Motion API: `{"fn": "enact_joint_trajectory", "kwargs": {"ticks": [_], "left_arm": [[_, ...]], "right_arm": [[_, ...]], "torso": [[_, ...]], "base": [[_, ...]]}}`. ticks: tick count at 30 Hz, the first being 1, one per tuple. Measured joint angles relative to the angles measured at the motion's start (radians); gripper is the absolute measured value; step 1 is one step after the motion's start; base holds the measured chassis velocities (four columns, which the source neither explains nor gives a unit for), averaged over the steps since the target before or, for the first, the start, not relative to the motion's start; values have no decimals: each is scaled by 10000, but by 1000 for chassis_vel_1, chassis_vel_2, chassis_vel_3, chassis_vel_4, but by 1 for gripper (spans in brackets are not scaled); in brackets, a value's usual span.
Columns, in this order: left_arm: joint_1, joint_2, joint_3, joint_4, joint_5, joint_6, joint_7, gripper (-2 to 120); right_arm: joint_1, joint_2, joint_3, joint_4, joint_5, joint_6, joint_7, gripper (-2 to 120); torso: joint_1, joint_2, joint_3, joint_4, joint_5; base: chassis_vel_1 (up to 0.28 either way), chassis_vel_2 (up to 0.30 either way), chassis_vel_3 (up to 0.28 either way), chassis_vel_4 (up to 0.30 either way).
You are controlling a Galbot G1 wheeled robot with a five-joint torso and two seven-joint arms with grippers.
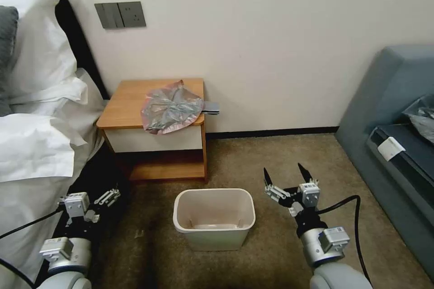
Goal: Pick up the garbage bag from the table and place it over the trash can.
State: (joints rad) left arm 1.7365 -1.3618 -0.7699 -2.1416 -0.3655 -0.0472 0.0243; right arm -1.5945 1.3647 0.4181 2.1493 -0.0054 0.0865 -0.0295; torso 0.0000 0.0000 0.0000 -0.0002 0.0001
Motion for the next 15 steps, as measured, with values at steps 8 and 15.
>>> {"fn": "enact_joint_trajectory", "kwargs": {"ticks": [8, 15], "left_arm": [[10, -156, 973, -164, 753, 100, 303, 99], [-68, -325, 1020, 111, 1186, 27, 206, 99]], "right_arm": [[2611, -1403, -797, -1587, -2244, 669, -467, 100], [5673, -2071, -2206, -4041, -5535, 1609, -592, 100]], "torso": [[0, 0, 1, 4, 3], [0, -1, 3, 3, 2]], "base": [[0, 0, 0, 0], [0, 0, 0, 0]]}}
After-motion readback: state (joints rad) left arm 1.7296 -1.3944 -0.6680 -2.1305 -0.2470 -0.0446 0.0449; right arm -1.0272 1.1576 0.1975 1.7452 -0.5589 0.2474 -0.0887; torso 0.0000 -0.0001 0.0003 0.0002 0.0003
